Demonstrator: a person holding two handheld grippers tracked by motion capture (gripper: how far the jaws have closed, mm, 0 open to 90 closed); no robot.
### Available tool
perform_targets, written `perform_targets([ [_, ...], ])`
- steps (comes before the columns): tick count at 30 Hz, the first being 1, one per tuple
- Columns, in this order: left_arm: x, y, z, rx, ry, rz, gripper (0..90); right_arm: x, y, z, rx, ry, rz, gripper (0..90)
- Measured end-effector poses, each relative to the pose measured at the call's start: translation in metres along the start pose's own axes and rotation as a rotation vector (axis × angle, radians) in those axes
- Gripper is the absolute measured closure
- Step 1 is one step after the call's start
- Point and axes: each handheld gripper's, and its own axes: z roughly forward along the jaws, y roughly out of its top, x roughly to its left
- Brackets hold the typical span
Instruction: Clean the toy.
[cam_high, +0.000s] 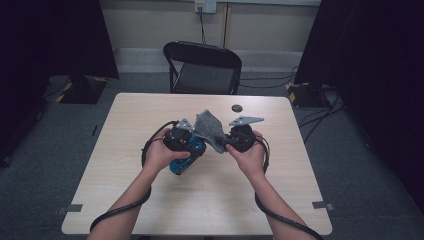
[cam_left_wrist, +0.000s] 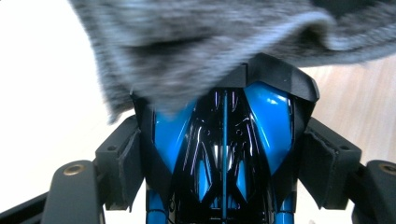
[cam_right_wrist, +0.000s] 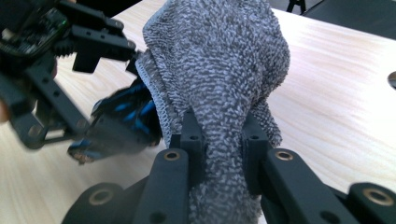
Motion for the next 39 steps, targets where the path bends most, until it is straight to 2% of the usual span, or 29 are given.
perform_targets([
  [4,0.005,-0.001,-0.003,0.004,0.014,-0.005,25.5,0.0,-0.004,-0.001,0.0,0.019,0.0,76.3],
  [9,0.004,0.0,-0.003,0.004,0.011,-0.005,25.6,0.001,-0.008,-0.002,0.005,0.011,-0.005,76.3],
  [13,0.0,0.0,-0.005,-0.007,-0.008,0.004,25.5,-0.006,-0.014,-0.004,0.009,-0.013,0.009,76.3],
  [17,-0.006,0.001,-0.005,0.003,-0.021,0.026,25.5,-0.014,-0.017,-0.006,0.007,-0.052,0.023,76.3],
  [24,-0.019,0.003,0.0,0.019,-0.049,0.065,25.5,-0.023,-0.013,-0.009,0.0,-0.11,0.03,76.3],
  [30,-0.018,0.002,-0.001,0.028,-0.048,0.065,25.5,-0.033,-0.011,-0.013,-0.004,-0.148,0.04,76.3],
  [32,-0.016,0.002,-0.001,0.033,-0.038,0.061,25.5,-0.037,-0.011,-0.014,-0.008,-0.127,0.062,76.3],
  [34,-0.011,0.001,-0.001,0.037,-0.021,0.055,25.5,-0.036,-0.012,-0.014,-0.01,-0.112,0.055,76.3],
  [39,0.003,0.0,0.005,0.057,0.01,0.023,25.5,-0.024,-0.013,-0.013,-0.015,-0.063,0.031,76.3],
])
